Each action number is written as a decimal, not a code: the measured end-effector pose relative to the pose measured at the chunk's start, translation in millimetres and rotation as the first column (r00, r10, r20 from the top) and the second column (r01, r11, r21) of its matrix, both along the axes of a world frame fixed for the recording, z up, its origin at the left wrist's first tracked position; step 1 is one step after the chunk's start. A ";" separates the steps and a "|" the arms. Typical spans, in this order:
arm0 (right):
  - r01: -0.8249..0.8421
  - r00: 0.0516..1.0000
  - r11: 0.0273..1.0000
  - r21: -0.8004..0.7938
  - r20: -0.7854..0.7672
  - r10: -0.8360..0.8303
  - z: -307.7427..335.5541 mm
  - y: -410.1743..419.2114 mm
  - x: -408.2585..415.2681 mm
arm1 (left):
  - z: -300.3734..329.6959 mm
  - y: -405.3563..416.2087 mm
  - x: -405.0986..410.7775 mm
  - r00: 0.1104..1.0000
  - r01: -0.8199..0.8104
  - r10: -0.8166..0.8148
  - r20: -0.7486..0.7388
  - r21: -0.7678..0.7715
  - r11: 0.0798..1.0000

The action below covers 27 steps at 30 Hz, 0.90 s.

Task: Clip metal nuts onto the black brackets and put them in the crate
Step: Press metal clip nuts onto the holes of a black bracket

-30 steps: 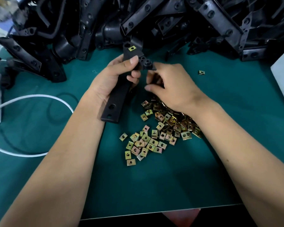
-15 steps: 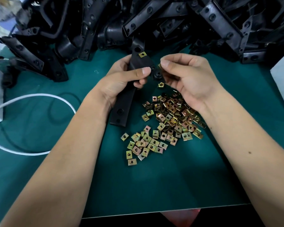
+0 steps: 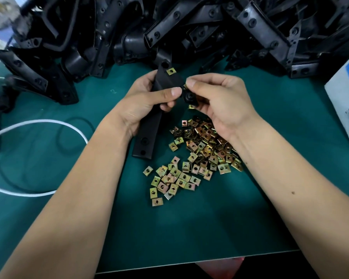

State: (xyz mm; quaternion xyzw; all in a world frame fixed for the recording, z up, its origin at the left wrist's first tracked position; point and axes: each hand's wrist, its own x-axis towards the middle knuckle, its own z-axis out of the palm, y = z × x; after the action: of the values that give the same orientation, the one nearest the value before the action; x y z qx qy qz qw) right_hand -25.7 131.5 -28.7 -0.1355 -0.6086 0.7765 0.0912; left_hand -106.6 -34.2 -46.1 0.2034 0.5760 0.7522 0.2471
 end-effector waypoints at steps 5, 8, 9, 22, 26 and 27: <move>0.018 1.000 1.000 0.001 0.005 -0.018 1.1 -0.3 0.8 | 0.5 1.6 1.2 1.000 -0.006 0.006 -0.004 -0.003 1.000; 0.001 1.000 1.000 0.003 -0.003 -0.001 0.6 -0.7 0.9 | -0.3 1.2 0.2 1.000 -0.004 0.004 -0.008 -0.002 1.000; -0.010 1.000 1.000 0.010 -0.005 0.011 0.4 -0.6 1.0 | -0.8 0.6 -0.5 1.000 0.001 -0.001 -0.013 -0.001 1.000; -0.010 1.000 1.000 -0.025 -0.019 0.009 0.2 0.8 -0.7 | 0.6 -0.1 1.0 1.000 -0.030 0.030 -0.002 0.053 0.998; 0.025 0.999 0.993 0.117 -0.050 -0.019 -3.1 0.2 -1.5 | 0.3 0.7 2.2 0.997 -0.077 0.078 -0.023 0.043 0.996; 0.017 0.998 0.989 0.145 -0.067 -0.007 -3.7 -0.6 -1.1 | -0.2 1.1 2.6 0.995 -0.087 0.089 -0.034 0.037 0.996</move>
State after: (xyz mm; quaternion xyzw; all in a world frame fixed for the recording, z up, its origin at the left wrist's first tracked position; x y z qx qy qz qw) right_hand -26.8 130.9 -32.4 -0.1062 -0.6593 0.7336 0.1257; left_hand -104.0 -33.1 -46.3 0.1955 0.5753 0.7687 0.1999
